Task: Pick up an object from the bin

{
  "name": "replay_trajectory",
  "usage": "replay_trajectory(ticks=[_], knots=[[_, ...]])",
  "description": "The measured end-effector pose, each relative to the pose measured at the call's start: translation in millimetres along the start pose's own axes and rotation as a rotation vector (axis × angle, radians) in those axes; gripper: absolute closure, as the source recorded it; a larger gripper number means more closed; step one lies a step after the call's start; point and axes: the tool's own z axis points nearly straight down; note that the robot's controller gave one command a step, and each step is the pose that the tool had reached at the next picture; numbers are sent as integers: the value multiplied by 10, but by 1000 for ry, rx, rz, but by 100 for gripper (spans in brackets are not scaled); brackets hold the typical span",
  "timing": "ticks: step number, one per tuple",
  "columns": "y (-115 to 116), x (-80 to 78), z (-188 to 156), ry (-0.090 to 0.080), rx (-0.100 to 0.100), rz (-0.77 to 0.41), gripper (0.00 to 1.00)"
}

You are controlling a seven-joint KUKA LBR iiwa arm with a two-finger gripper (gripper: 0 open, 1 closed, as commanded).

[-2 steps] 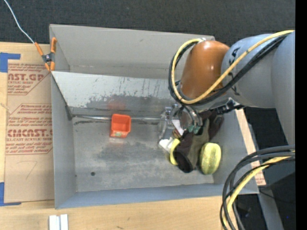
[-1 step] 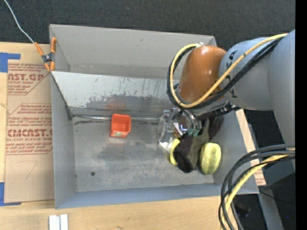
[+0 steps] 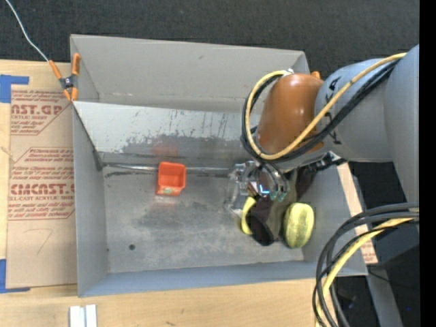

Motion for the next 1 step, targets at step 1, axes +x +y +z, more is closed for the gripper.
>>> replay_trajectory(ticks=[1], knots=[[-42,63,-46,-2,1,-4,100]])
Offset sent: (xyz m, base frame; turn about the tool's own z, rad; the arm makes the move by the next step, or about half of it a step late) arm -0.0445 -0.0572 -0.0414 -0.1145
